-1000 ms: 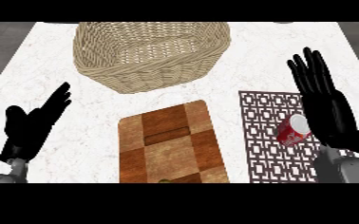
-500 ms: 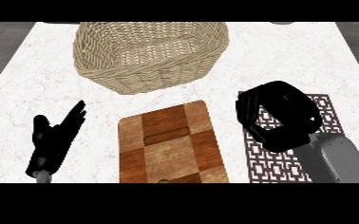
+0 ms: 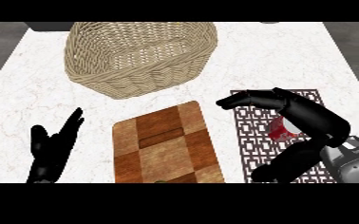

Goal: Pick the can from the placemat and place it in the basket

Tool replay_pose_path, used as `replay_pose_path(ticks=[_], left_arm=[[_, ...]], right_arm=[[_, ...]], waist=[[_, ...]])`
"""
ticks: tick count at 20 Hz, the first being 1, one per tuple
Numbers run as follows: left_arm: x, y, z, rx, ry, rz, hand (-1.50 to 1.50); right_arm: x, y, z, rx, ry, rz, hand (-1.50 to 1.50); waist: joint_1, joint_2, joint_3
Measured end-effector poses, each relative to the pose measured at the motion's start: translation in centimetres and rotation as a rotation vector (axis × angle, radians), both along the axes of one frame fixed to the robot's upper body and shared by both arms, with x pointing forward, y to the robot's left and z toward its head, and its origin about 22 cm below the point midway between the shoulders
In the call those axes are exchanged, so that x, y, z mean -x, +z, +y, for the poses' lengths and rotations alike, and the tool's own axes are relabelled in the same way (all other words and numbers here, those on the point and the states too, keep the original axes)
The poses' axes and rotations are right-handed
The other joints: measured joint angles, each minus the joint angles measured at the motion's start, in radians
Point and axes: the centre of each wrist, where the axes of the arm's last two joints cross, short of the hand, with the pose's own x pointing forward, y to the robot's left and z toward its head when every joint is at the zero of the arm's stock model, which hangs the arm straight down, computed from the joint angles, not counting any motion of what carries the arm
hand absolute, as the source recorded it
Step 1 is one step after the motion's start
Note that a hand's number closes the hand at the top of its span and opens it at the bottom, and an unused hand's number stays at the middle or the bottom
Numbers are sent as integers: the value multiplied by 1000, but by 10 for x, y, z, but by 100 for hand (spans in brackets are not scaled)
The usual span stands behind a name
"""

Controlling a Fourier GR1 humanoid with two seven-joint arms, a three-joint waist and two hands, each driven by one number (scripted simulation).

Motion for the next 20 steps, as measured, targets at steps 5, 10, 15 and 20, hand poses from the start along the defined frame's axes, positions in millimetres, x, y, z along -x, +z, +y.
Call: replay_pose_path(ticks=[5,10,15,20], left_arm=[[-1,0,-2,-4,4,-1,0],[-2,-2,-5,-5,-7,-17,0],[-5,-1,-8,-11,-21,-23,0],[-8,0,-9,3,-30,-15,0]], right_arm=[[-11,72,-30,274,-113,-221,-150],[-17,145,-56,480,-128,-307,-150],[-19,194,-80,685,-70,-267,-150],[-20,215,-89,822,-41,-228,-150]], waist=[[3,4,0],[13,8,0],[25,12,-1],[31,15,0]])
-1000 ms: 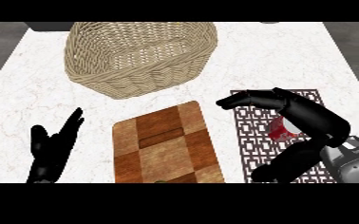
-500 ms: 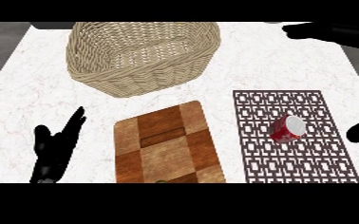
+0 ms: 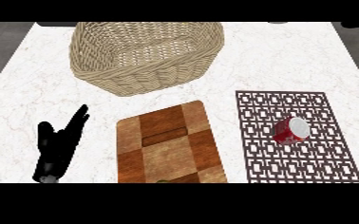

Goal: Pick the can from the placemat and place it in the basket

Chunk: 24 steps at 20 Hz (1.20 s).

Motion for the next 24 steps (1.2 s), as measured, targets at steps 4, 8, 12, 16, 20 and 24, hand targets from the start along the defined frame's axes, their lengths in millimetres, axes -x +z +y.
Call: replay_pose_path(ticks=[4,8,12,16,20,24], left_arm=[[2,1,1,-5,7,1,0],[2,0,1,0,3,3,0],[2,-3,-1,-3,0,-7,0],[3,-3,-1,3,9,5,0],[7,-4,4,-1,13,6,0],[5,-2,2,-1,6,9,0]], right_arm=[[0,3,-1,56,-14,2,-150],[-6,0,-2,65,-16,15,-150],[-15,-21,4,71,-9,48,-150],[-17,-41,6,58,10,76,-150],[-15,-69,10,36,29,92,-150],[-18,-96,15,38,31,100,-150]], waist=[[1,0,1],[2,1,1],[-2,-1,2],[-11,-3,3],[-18,-5,3],[-13,-3,4]])
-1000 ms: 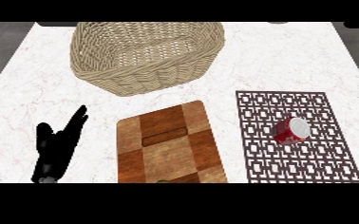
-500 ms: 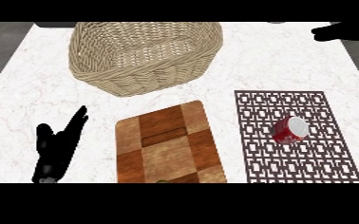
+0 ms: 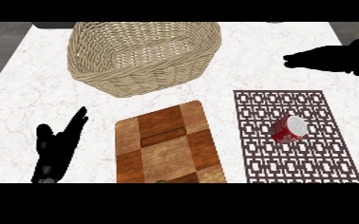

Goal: Pick the can from the placemat and place it in the basket

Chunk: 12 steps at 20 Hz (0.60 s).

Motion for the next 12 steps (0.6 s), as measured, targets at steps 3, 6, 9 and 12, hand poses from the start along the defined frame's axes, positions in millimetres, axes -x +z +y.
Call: replay_pose_path(ticks=[3,6,9,12], left_arm=[[-2,0,-2,1,3,5,0],[0,1,4,1,3,6,0],[-2,1,2,5,3,9,0],[-1,2,2,3,14,11,0]], right_arm=[[2,-14,0,34,4,-3,-150],[1,-34,2,55,1,5,-150],[-4,-47,0,62,0,7,-150],[0,-64,-3,68,8,8,-150]], waist=[[-1,0,0],[1,0,0],[3,0,1],[-1,-1,0]])
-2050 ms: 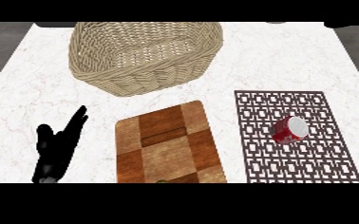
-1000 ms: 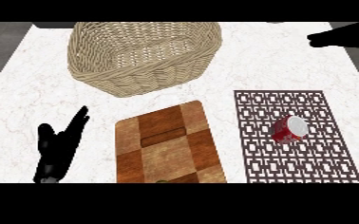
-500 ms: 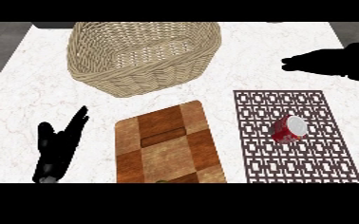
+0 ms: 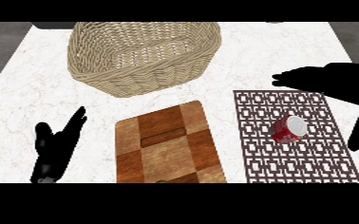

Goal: Pick the can from the placemat and place it in the basket

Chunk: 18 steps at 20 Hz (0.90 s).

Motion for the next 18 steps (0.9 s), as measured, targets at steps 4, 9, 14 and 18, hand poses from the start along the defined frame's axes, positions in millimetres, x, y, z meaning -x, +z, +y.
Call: replay_pose_path(ticks=[4,9,14,18], left_arm=[[-2,-2,-5,-5,7,2,0],[1,-3,-2,-5,-1,-5,0],[1,-4,-2,-7,-5,-9,0],[0,-5,-5,-3,-5,-10,0]], right_arm=[[0,-20,2,-9,10,2,-150],[-3,-37,-3,-12,5,-8,-150],[-4,-58,5,-26,12,-3,-150],[-5,-70,7,-30,22,0,-150]], waist=[[-2,0,0],[0,-1,0],[-2,-1,-1],[-2,-2,1]])
